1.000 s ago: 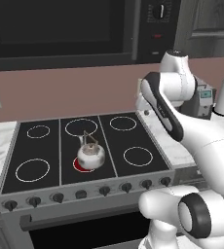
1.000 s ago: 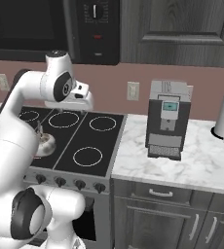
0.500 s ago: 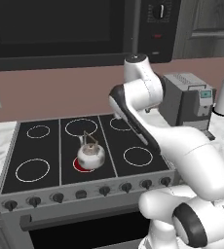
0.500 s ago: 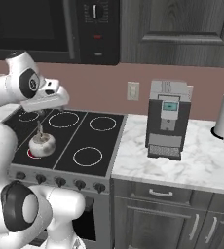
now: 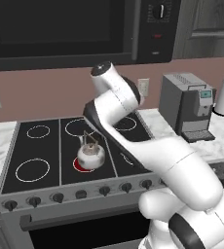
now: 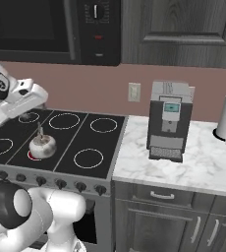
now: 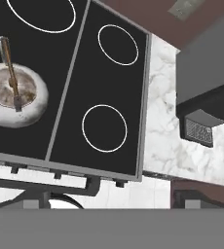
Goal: The kettle is done boiling. Turn off the stove, then wait for 300 timesteps before moving the kettle to the dining table.
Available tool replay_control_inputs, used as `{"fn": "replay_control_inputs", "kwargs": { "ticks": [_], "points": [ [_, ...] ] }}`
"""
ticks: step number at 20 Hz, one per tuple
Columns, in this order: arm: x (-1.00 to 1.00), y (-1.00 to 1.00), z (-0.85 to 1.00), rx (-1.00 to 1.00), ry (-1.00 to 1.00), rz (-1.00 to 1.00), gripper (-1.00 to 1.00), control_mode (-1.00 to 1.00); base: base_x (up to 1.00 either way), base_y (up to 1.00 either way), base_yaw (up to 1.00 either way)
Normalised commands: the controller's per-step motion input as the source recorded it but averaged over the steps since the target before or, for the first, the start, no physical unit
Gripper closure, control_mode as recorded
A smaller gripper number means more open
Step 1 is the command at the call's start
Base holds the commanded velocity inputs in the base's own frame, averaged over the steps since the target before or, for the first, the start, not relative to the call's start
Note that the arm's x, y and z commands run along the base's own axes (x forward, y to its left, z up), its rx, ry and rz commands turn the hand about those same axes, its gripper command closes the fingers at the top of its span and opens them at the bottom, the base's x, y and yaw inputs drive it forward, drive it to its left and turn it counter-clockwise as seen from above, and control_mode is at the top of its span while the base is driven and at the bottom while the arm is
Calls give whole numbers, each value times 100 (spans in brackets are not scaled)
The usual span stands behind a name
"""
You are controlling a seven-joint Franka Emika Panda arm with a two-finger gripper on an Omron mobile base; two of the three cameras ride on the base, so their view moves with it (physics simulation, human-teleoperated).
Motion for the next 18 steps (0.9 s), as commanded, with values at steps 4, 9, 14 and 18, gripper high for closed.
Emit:
{"fn": "replay_control_inputs", "kwargs": {
  "ticks": [4,9,14,18],
  "points": [
    [-22,31,0,-24,-11,6,-100,-100,0,0,0],
    [-26,34,-2,-25,-9,9,-100,-100,0,0,0],
    [-29,34,-3,-22,-3,11,-100,-100,0,0,0],
    [-26,38,-5,-22,0,12,-100,-100,0,0,0]
  ]
}}
